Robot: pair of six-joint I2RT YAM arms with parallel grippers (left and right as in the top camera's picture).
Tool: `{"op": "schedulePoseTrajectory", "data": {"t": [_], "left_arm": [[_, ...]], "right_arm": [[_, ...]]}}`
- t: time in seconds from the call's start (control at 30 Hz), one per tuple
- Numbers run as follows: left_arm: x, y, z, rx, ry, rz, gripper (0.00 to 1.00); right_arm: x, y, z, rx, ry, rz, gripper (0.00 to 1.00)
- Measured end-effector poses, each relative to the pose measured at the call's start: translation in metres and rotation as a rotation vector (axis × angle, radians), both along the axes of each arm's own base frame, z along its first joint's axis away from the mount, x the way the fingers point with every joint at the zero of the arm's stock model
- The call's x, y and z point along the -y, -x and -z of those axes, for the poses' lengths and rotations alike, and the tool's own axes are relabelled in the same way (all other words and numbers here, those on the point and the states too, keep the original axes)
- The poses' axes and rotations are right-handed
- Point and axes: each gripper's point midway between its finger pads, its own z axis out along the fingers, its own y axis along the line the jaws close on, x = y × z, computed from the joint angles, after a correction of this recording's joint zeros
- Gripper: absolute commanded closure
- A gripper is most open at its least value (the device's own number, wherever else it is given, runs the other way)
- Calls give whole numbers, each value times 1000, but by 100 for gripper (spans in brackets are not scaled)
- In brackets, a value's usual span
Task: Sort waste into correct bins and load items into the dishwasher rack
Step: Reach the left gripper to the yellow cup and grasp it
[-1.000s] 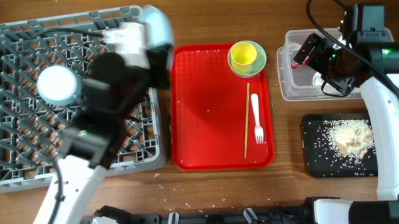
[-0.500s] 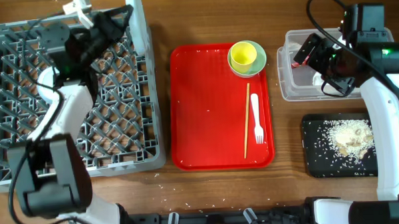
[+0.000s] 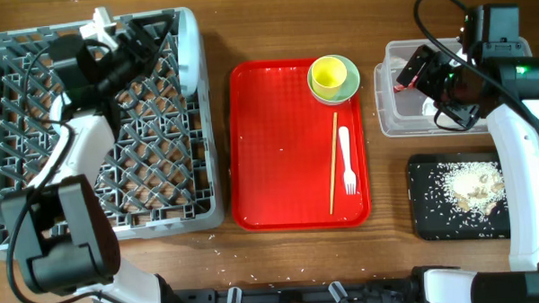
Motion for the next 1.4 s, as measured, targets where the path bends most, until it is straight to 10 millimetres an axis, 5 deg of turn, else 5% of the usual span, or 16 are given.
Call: {"op": "schedulePoseTrajectory", "data": {"t": [0.13, 0.23, 0.33, 0.4, 0.47, 0.6, 0.7, 0.77, 0.9, 0.97, 1.13, 1.2, 1.3, 1.4], "left_arm": [[-25, 13, -30, 24, -10, -61, 0], [-30, 58, -79, 0, -30, -104, 0], [-4, 113, -111, -32, -37, -61, 0], [33, 139, -115, -53, -39, 45, 0], [97, 164, -109, -42, -84, 254, 4], [201, 199, -68, -56, -283, 438, 7], [266, 190, -13, 19, -560, 376, 8], [288, 182, 14, 101, -695, 380, 3], [283, 178, 88, 28, -1049, 517, 0], [276, 170, 89, -30, -1179, 593, 0], [310, 97, -4, 241, -1079, 443, 2], [325, 89, -19, 324, -1019, 429, 1], [340, 81, -3, 350, -1007, 453, 1], [357, 65, 68, 304, -1047, 509, 5]], "right_arm": [[0, 0, 0, -1, 0, 0, 0], [0, 1, 0, -3, 0, 0, 0], [0, 0, 0, 1, 0, 0, 0], [0, 0, 0, 0, 0, 0, 0], [0, 0, 0, 1, 0, 0, 0], [0, 0, 0, 0, 0, 0, 0], [0, 0, 0, -1, 0, 0, 0], [0, 0, 0, 2, 0, 0, 0], [0, 0, 0, 0, 0, 0, 0], [0, 0, 0, 0, 0, 0, 0], [0, 0, 0, 0, 0, 0, 0], [0, 0, 0, 0, 0, 0, 0], [0, 0, 0, 0, 0, 0, 0], [0, 0, 0, 0, 0, 0, 0]]}}
